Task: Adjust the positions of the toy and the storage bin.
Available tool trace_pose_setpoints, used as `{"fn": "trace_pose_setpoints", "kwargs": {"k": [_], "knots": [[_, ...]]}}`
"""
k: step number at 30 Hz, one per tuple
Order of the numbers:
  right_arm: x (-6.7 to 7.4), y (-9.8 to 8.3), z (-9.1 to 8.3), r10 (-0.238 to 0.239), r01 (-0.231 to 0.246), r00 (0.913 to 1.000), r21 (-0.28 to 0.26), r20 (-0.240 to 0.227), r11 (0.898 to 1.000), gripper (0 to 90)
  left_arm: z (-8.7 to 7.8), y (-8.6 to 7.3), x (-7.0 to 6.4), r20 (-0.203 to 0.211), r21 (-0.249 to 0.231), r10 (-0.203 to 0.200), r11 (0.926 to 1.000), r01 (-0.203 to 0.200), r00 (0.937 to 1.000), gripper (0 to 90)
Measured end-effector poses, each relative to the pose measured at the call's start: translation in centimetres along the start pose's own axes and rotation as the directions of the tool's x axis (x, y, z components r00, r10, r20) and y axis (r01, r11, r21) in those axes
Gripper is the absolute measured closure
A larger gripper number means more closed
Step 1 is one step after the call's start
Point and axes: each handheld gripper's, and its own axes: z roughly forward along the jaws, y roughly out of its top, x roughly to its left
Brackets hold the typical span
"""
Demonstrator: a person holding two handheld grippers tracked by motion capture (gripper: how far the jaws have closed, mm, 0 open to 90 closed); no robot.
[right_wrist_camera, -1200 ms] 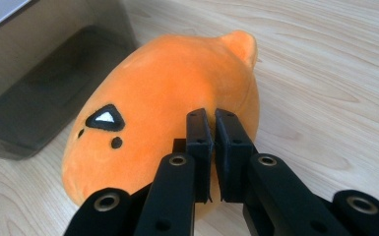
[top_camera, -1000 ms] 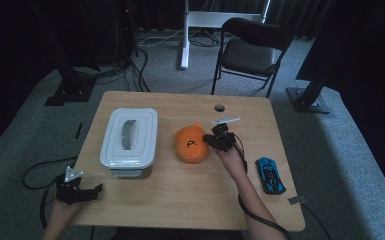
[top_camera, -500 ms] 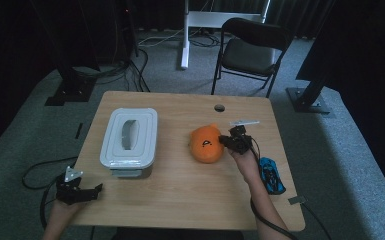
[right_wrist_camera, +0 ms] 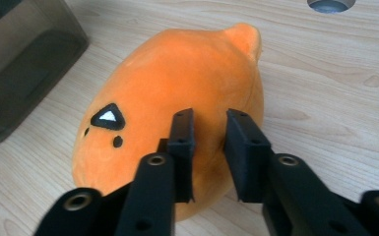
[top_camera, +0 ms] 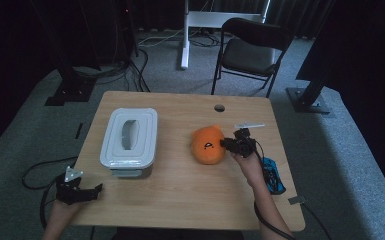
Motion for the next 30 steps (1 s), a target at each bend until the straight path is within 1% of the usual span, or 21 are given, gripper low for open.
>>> {"fn": "trace_pose_setpoints", "kwargs": {"k": [1, 2, 3, 4, 6, 8, 9, 12, 13, 16, 20, 22, 24, 25, 28, 30], "knots": [[0.0, 0.0, -0.1, 0.000, 0.000, 1.0000, -0.001, -0.001, 1.000, 64.5, 0.0, 0.0, 0.0, 0.000, 0.000, 0.000, 1.0000, 0.000, 1.0000, 0.1], [0.0, 0.0, -0.2, 0.002, -0.002, 1.0000, -0.005, 0.001, 1.000, 63.1, 0.0, 0.0, 0.0, 0.000, 0.000, 0.000, 1.0000, 0.000, 1.0000, 0.1], [-0.1, 0.0, -0.3, 0.010, -0.010, 0.9999, -0.003, -0.006, 1.000, 58.4, 0.0, 0.0, 0.0, 0.000, 0.000, 0.000, 1.0000, 0.000, 1.0000, 0.1], [-0.1, -0.1, -0.4, 0.012, -0.012, 0.9999, -0.008, -0.007, 1.000, 57.1, 0.0, 0.0, 0.0, 0.000, 0.000, 0.000, 1.0000, 0.000, 1.0000, 0.1], [-0.2, -0.2, -0.6, 0.023, -0.023, 0.9995, -0.007, -0.021, 1.000, 51.5, 0.0, 0.0, 0.0, 0.000, 0.000, 0.000, 1.0000, 0.000, 1.0000, 0.1], [-0.2, -0.2, -0.7, 0.021, -0.021, 0.9995, -0.008, -0.023, 1.000, 51.4, 0.0, 0.0, 0.0, 0.000, 0.000, 0.000, 1.0000, 0.000, 1.0000, 0.1], [-0.1, -0.5, -1.0, 0.016, -0.016, 0.9996, -0.003, -0.024, 1.000, 48.4, 0.0, 0.0, 0.0, 0.000, 0.000, 0.000, 1.0000, 0.000, 1.0000, 0.1], [-0.2, -0.9, -1.4, 0.023, -0.023, 0.9993, -0.008, -0.031, 1.000, 48.4, 0.0, 0.0, 0.0, 0.000, 0.000, 0.000, 1.0000, 0.000, 1.0000, 0.1], [-0.2, -1.1, -1.5, 0.026, -0.026, 0.9989, -0.004, -0.040, 1.000, 48.4, 0.0, 0.0, 0.0, 0.000, 0.000, 0.000, 1.0000, 0.000, 1.0000, 0.1], [0.0, -1.9, -1.5, 0.023, -0.021, 0.9980, 0.022, -0.060, 1.000, 47.5, 0.0, 0.0, 0.0, 0.000, 0.000, 0.000, 1.0000, 0.000, 1.0000, 0.1], [0.5, -3.2, -0.8, -0.001, 0.007, 0.9962, 0.070, -0.087, 0.998, 45.5, 0.0, 0.0, 0.0, 0.000, 0.000, 0.000, 1.0000, 0.000, 1.0000, 0.1], [0.8, -3.7, -0.3, -0.011, 0.019, 0.9957, 0.088, -0.092, 0.996, 45.4, 0.0, 0.0, 0.0, 0.000, 0.000, 0.000, 1.0000, 0.000, 1.0000, 0.1], [0.9, -3.9, -0.1, -0.014, 0.023, 0.9958, 0.093, -0.090, 0.995, 45.5, 0.0, 0.0, 0.0, 0.000, 0.000, 0.000, 1.0000, 0.000, 1.0000, 0.1], [1.1, -4.1, 0.3, -0.017, 0.025, 0.9955, 0.089, -0.093, 0.996, 47.9, 0.0, 0.0, 0.0, 0.000, 0.000, 0.000, 1.0000, 0.000, 1.0000, 0.1], [1.5, -4.1, 0.6, -0.042, 0.049, 0.9952, 0.083, -0.088, 0.995, 54.7, 0.0, 0.0, 0.0, 0.000, 0.000, 0.000, 1.0000, 0.000, 1.0000, 0.1], [1.9, -4.1, 0.6, -0.058, 0.064, 0.9951, 0.076, -0.079, 0.995, 63.4, 0.0, 0.0, 0.0, 0.000, 0.000, 0.000, 1.0000, 0.000, 1.0000, 0.1]]}}
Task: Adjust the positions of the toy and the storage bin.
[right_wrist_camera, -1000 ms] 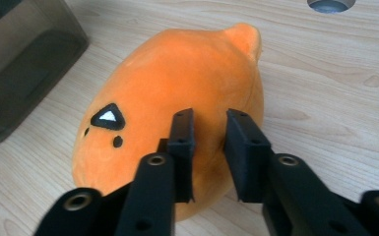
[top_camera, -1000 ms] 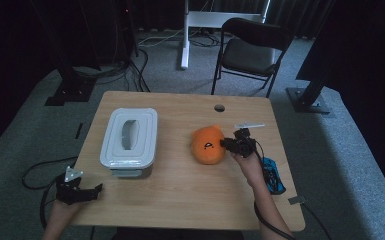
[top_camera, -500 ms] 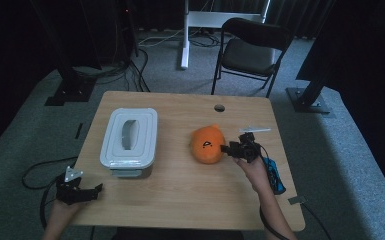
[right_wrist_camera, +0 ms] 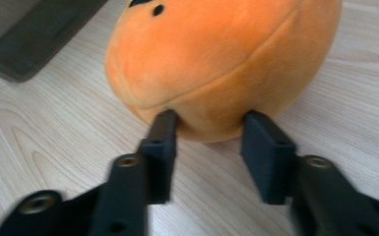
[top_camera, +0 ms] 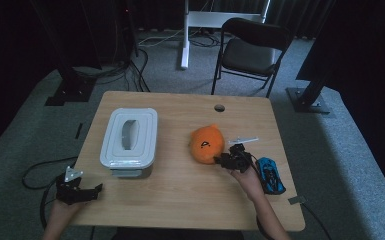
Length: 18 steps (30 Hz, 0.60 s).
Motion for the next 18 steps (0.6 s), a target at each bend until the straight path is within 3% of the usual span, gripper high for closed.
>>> {"fn": "trace_pose_setpoints", "kwargs": {"k": [2, 6, 12, 18], "knots": [[0.3, 0.0, 0.0, -0.023, 0.023, 0.9994, -0.005, 0.026, 1.000, 71.8, 0.0, 0.0, 0.0, 0.000, 0.000, 0.000, 1.0000, 0.000, 1.0000, 0.1], [0.7, 0.0, 0.1, -0.030, 0.030, 0.9990, 0.003, 0.033, 1.000, 85.9, 0.0, 0.0, 0.0, 0.000, 0.000, 0.000, 1.0000, 0.000, 1.0000, 0.1], [1.7, 0.1, 0.6, -0.063, 0.064, 0.9978, 0.031, -0.021, 0.997, 87.6, 0.0, 0.0, 0.0, 0.000, 0.000, 0.000, 1.0000, 0.000, 1.0000, 0.1], [2.9, 0.6, 1.6, -0.093, 0.096, 0.9935, 0.038, -0.065, 0.995, 79.1, 0.0, 0.0, 0.0, 0.000, 0.000, 0.000, 1.0000, 0.000, 1.0000, 0.1]]}}
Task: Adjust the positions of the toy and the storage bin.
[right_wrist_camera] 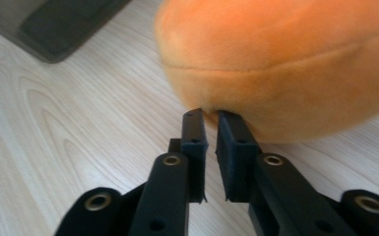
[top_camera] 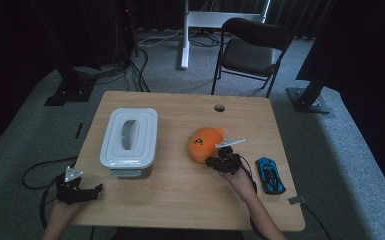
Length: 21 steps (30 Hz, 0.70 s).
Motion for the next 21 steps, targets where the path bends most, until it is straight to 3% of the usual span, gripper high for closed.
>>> {"fn": "trace_pose_setpoints", "kwargs": {"k": [8, 11, 15, 16, 21], "knots": [[1.6, 1.1, 1.5, -0.043, 0.043, 0.9990, 0.009, -0.009, 0.999, 71.3, 0.0, 0.0, 0.0, 0.000, 0.000, 0.000, 1.0000, 0.000, 1.0000, 0.1], [2.7, 2.2, 2.7, -0.056, 0.056, 0.9981, 0.012, -0.027, 0.998, 61.6, 0.0, 0.0, 0.0, 0.000, 0.000, 0.000, 1.0000, 0.000, 1.0000, 0.1], [3.0, 2.4, 3.1, -0.056, 0.056, 0.9977, 0.010, -0.039, 0.998, 58.1, 0.0, 0.0, 0.0, 0.000, 0.000, 0.000, 1.0000, 0.000, 1.0000, 0.1], [3.5, 2.7, 3.4, -0.059, 0.060, 0.9964, 0.009, -0.062, 0.998, 53.6, 0.0, 0.0, 0.0, 0.000, 0.000, 0.000, 1.0000, 0.000, 1.0000, 0.1], [4.2, 2.8, 2.6, -0.073, 0.072, 0.9927, -0.023, -0.096, 0.997, 49.4, 0.0, 0.0, 0.0, 0.000, 0.000, 0.000, 1.0000, 0.000, 1.0000, 0.1]]}}
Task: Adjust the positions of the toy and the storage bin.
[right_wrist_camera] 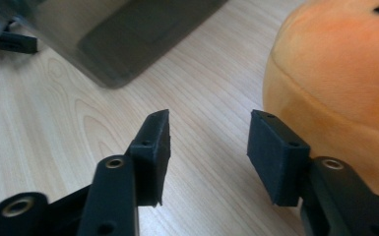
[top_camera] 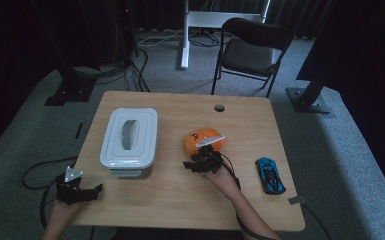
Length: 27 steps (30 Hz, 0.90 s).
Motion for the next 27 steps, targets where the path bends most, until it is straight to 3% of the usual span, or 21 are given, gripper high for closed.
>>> {"fn": "trace_pose_setpoints", "kwargs": {"k": [5, 6, 13, 14, 19, 23, 27], "knots": [[-0.1, -0.2, -1.5, -0.008, 0.008, 0.9999, -0.028, 0.012, 1.000, 48.5, 0.0, 0.0, 0.0, 0.000, 0.000, 0.000, 1.0000, 0.000, 1.0000, 0.1], [-0.8, -0.4, -2.8, -0.004, 0.006, 0.9995, -0.045, 0.032, 0.999, 46.8, 0.0, 0.0, 0.0, 0.000, 0.000, 0.000, 1.0000, 0.000, 1.0000, 0.1], [-3.5, -0.8, -5.0, 0.050, -0.042, 0.9935, -0.082, 0.102, 0.996, 46.0, 0.0, 0.0, 0.0, 0.000, 0.000, 0.000, 1.0000, 0.000, 1.0000, 0.1], [-4.6, -1.0, -5.8, 0.075, -0.062, 0.9896, -0.103, 0.123, 0.993, 45.0, 0.0, 0.0, 0.0, 0.000, 0.001, 0.000, 1.0000, 0.000, 1.0000, 0.1], [-6.9, -1.3, -7.5, 0.141, -0.118, 0.9773, -0.142, 0.159, 0.983, 43.3, 0.0, 0.0, 0.0, 0.000, 0.001, 0.000, 1.0000, 0.000, 1.0000, 0.1], [-8.7, -1.2, -8.1, 0.176, -0.149, 0.9671, -0.148, 0.184, 0.978, 41.2, 0.0, 0.0, 0.0, 0.000, 0.000, 0.000, 1.0000, 0.000, 1.0000, 0.1], [-9.9, -1.0, -7.9, 0.189, -0.165, 0.9654, -0.141, 0.179, 0.976, 40.1, 0.0, 0.0, 0.0, 0.000, 0.000, 0.000, 1.0000, 0.000, 1.0000, 0.1]]}}
